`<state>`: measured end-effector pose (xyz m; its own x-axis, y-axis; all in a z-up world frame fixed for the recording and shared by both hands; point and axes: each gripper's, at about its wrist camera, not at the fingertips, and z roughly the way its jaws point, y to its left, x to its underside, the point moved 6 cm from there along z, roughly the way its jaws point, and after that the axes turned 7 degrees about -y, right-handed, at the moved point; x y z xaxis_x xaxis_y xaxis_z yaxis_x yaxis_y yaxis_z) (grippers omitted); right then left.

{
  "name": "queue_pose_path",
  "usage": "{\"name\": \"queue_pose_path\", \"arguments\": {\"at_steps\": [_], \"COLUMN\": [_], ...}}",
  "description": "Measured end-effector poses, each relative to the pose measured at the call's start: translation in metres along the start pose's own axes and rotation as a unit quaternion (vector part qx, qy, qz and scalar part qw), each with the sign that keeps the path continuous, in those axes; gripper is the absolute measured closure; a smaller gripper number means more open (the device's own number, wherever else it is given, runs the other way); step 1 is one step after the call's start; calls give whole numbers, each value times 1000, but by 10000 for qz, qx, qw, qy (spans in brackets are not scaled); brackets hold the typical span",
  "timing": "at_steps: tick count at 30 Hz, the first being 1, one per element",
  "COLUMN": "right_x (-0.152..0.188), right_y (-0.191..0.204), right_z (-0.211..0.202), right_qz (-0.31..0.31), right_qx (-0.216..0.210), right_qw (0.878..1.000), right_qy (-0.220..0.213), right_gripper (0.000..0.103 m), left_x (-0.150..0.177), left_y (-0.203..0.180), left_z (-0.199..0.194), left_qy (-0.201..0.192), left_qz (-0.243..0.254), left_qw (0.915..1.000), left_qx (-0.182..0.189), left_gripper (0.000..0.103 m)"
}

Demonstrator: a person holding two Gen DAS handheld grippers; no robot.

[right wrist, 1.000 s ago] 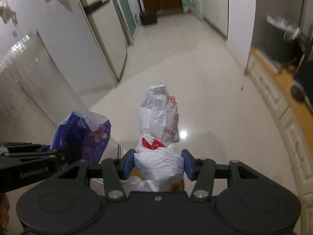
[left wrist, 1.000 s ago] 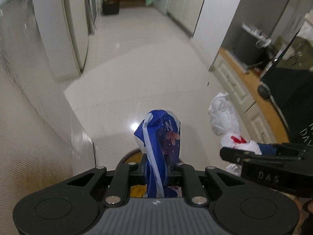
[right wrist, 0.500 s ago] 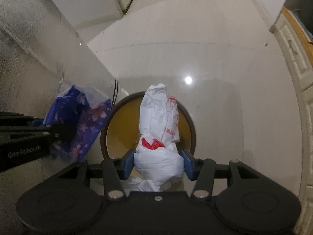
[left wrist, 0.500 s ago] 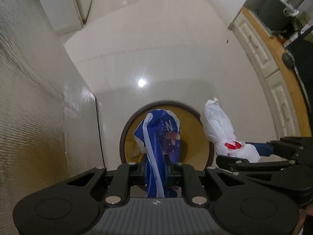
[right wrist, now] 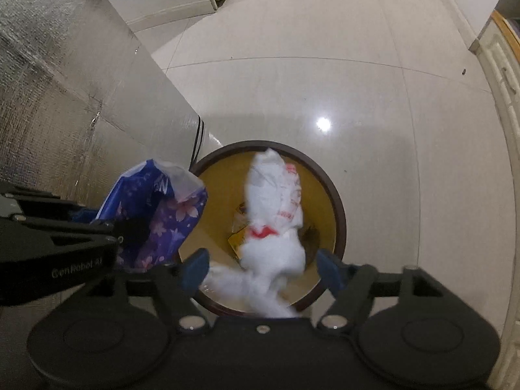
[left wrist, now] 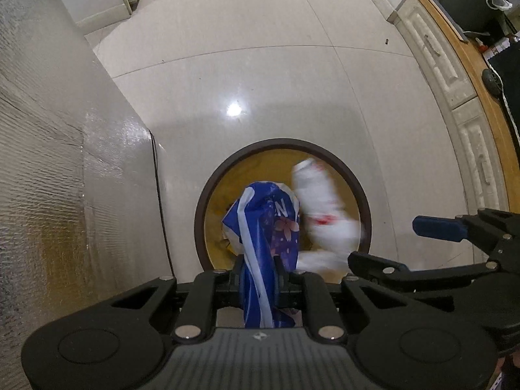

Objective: Collect trash
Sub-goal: 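Open both tools to drop both bags into the bin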

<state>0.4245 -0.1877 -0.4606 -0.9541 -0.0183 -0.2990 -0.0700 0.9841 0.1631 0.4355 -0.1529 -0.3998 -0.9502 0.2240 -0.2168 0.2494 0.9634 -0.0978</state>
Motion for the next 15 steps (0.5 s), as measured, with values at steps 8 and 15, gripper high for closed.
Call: {"name": "queue_pose_path", "arguments": {"at_steps": [8, 15], "right_x": [2, 3], "right_y": [-8, -19], "right_z": [-1, -11], "right_qz": [-39, -10], "right_qx": [165, 203], "right_qw": [9998, 9996], "right_qy": [132, 195], "right_gripper": [26, 22], "left_x": [-1, 11], "left_y": [1, 7], "left_z": [4, 8], "left_qy": [-73, 163], "left_qz": [-124, -117], "left_qw": [9999, 9989], "left_qx": [-48, -416], "left_gripper": [59, 23]}}
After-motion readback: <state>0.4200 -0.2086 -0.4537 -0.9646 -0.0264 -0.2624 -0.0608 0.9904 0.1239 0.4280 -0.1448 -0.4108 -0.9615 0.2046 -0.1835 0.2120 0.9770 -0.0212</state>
